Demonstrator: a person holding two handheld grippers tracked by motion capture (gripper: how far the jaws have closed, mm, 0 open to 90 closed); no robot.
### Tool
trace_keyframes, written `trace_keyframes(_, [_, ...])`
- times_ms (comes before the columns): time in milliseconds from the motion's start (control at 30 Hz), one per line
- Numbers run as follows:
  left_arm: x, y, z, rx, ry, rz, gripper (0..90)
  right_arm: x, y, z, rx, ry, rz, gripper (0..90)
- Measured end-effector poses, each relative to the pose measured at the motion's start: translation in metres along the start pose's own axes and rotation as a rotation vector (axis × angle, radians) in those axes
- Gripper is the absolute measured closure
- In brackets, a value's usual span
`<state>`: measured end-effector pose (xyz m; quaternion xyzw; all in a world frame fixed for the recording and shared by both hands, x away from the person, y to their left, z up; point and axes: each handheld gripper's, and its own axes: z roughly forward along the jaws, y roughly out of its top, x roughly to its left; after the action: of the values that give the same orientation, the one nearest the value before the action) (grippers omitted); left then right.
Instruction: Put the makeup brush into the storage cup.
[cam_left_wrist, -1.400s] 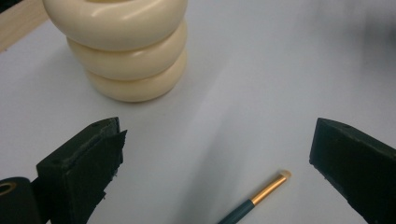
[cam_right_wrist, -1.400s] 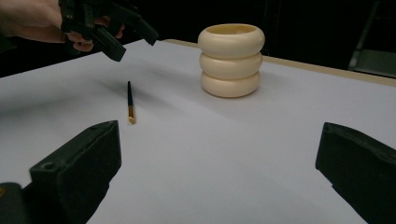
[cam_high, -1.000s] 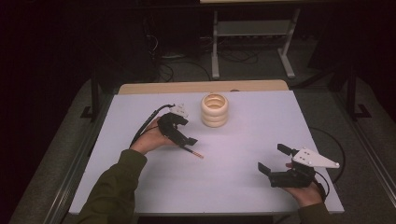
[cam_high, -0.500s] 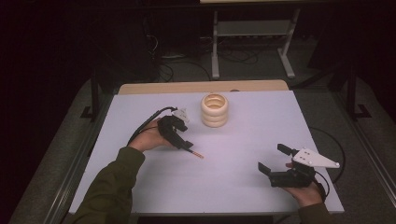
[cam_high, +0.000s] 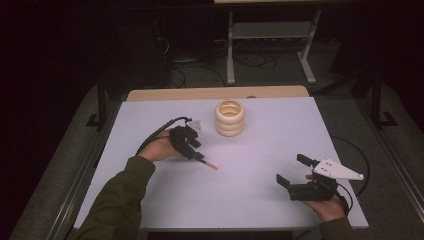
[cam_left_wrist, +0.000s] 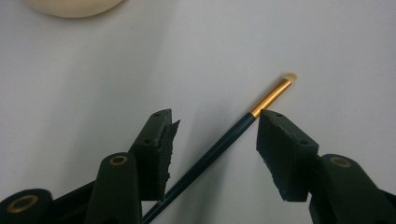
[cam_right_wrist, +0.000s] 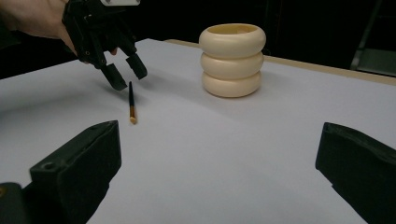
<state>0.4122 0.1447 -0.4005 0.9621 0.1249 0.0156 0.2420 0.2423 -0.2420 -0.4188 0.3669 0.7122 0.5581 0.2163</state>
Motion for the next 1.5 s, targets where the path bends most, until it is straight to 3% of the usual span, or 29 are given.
trace_keyframes(133, [0.000, 0.000, 0.002, 0.030, 0.003, 0.016, 49.0, 0.000, 0.000, 0.000, 0.001, -0.001, 0.000, 0.0])
trace_keyframes(933, [-0.004, 0.000, 0.017, 0.107, -0.015, 0.078, 62.8, -0.001, 0.000, -0.001, -0.004, -0.002, 0.007, 0.0])
trace_keyframes(1500, [-0.005, -0.001, 0.019, 0.137, -0.010, 0.097, 71.1, -0.001, 0.000, -0.001, -0.003, -0.002, 0.009, 0.0])
